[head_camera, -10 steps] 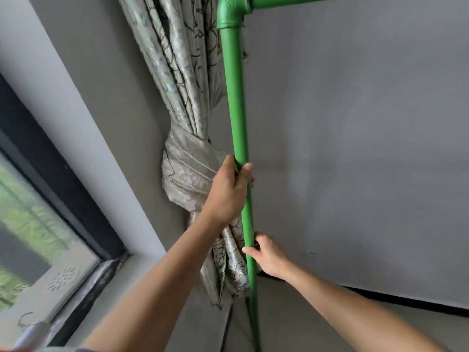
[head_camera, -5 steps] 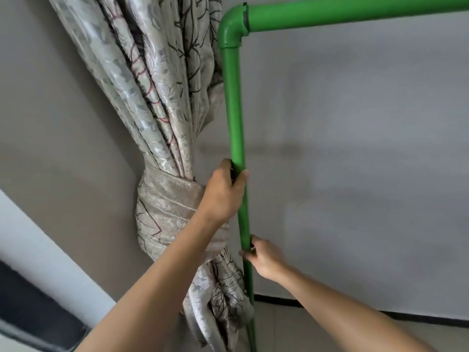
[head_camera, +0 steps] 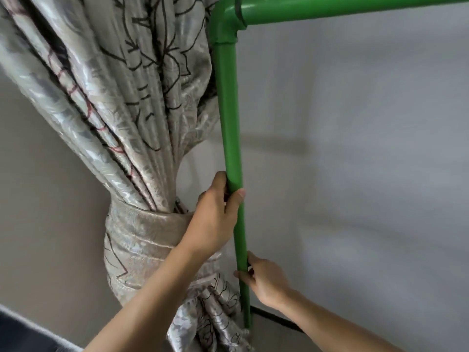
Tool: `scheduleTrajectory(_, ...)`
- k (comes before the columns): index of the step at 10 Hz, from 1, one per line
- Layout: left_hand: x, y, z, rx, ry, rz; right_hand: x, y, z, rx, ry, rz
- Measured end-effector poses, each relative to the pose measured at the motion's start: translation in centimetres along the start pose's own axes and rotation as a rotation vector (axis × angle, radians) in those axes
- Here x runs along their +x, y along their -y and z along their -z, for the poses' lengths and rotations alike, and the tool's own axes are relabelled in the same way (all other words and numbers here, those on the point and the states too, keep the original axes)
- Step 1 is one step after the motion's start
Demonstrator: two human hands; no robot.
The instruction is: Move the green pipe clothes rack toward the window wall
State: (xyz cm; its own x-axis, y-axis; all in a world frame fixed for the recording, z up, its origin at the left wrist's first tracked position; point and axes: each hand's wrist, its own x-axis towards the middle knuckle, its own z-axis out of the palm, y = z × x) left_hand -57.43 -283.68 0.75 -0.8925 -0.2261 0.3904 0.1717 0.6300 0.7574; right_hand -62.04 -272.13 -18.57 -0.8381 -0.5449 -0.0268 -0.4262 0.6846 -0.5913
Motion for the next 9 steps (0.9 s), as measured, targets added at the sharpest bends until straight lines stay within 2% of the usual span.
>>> scheduleTrajectory(3,-2.9,0.3,-0.7,0.074,-0.100,-0.057,-1.9,0.9,-1.0,0.008,0.009,-0.027)
scheduleTrajectory(5,-4.5,0.2,0.9,-0.029,0.013,-0.028,-3.1,3.5,-1.5,0.006,-0.086,-0.191)
scheduleTrajectory(6,-6.3,0.2,2.3,-0.046,0.053,-0.082,-4.4,4.8,-1.6,0.032,-0.115,-0.282)
scheduleTrajectory(7,-8.3,0.4,3.6,-0.092,0.079,-0.116,-8.3,5.7,-0.9,0.113,-0.191,-0.288)
scheduleTrajectory(8,-10.6,0.5,4.5,-0.146,0.104,-0.154,-13.1,5.7,2.6,0.229,-0.391,-0.227)
scheduleTrajectory(9,-13.1,0.4,4.8,-0.185,0.173,-0.148,-17.4,7.1,8.2,0.424,-0.739,-0.151)
